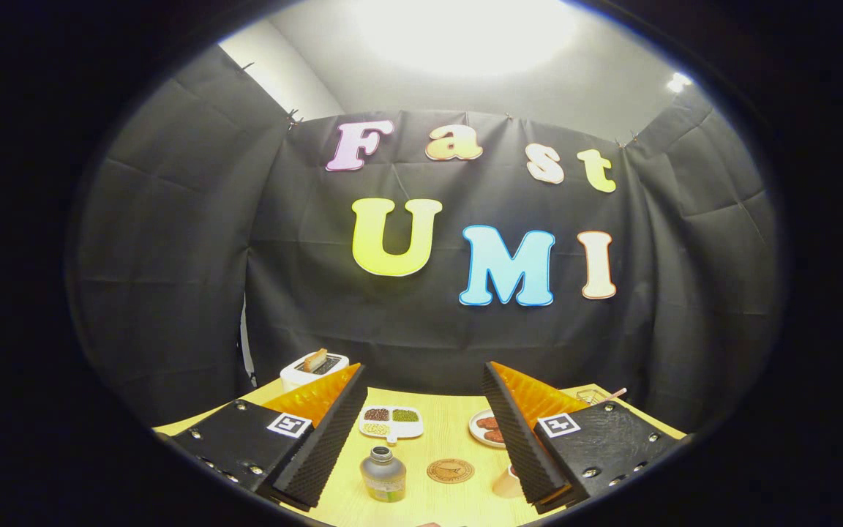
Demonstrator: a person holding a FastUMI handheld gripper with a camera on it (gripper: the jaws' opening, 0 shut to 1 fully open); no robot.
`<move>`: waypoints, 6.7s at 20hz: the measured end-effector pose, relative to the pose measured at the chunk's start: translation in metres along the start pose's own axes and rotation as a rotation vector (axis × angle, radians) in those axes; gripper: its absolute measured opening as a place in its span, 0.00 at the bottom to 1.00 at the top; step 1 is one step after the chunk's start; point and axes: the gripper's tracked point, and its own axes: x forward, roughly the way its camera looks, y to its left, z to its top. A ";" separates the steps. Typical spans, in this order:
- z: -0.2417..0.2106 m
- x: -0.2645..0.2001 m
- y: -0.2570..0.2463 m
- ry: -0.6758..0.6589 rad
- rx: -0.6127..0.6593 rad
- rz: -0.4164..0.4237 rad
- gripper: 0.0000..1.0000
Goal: Take the bottle from table, then pour the juice into the cup, finally place the bottle on the coaster
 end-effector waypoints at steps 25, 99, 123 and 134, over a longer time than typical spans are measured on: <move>-0.097 0.037 0.028 0.036 -0.013 -0.041 0.97; -0.203 0.069 -0.044 0.068 1.431 -0.012 0.77; -0.196 0.077 -0.056 0.005 1.791 -0.013 0.77; -0.196 0.073 -0.055 -0.011 1.842 -0.004 0.77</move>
